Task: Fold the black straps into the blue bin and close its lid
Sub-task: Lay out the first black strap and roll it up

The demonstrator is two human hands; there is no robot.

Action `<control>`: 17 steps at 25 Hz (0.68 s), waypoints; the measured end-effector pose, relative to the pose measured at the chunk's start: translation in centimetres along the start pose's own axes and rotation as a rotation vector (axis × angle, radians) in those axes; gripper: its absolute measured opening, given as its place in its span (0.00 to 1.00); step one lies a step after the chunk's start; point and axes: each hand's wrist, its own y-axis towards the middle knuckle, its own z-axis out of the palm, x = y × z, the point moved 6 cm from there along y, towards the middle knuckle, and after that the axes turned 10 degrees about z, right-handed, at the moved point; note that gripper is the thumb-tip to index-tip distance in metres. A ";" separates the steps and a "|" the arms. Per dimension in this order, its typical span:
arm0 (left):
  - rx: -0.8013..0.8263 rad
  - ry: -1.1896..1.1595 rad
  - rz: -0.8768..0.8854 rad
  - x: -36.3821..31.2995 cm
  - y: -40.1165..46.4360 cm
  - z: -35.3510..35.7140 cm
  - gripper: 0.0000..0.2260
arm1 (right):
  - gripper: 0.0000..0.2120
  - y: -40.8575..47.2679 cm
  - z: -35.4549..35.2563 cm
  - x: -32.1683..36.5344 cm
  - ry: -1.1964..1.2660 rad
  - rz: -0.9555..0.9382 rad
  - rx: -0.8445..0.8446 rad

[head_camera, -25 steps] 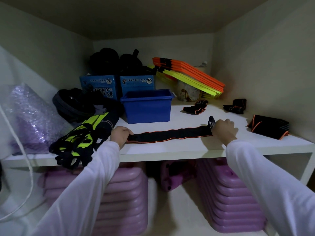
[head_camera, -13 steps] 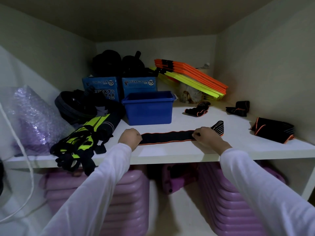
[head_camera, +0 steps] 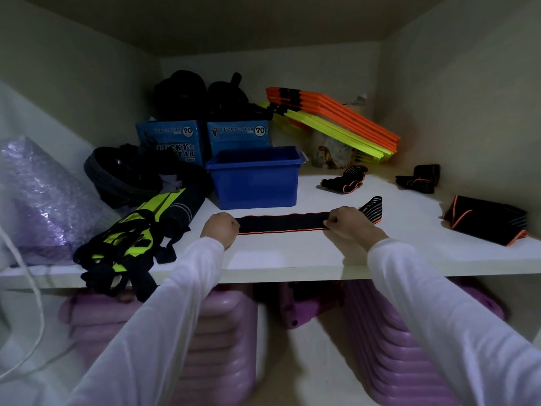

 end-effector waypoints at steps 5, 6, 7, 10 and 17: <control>-0.012 0.015 0.016 0.1 0.7 0.1 0.15 | 0.17 1.0 0.1 0.1 -0.010 0.020 0.012; -0.012 0.023 0.015 0.1 0.8 0.1 0.15 | 0.17 1.1 0.1 0.1 -0.007 0.019 0.005; -0.005 0.033 0.013 0.1 0.8 0.1 0.14 | 0.17 1.1 0.1 0.1 -0.004 0.018 0.001; 0.002 0.060 -0.018 0.1 1.0 0.4 0.12 | 0.17 0.9 0.3 -0.2 0.025 0.011 0.021; -0.128 -0.057 0.166 -7.7 1.2 1.6 0.11 | 0.16 -1.1 -4.2 -7.6 0.177 0.203 -0.279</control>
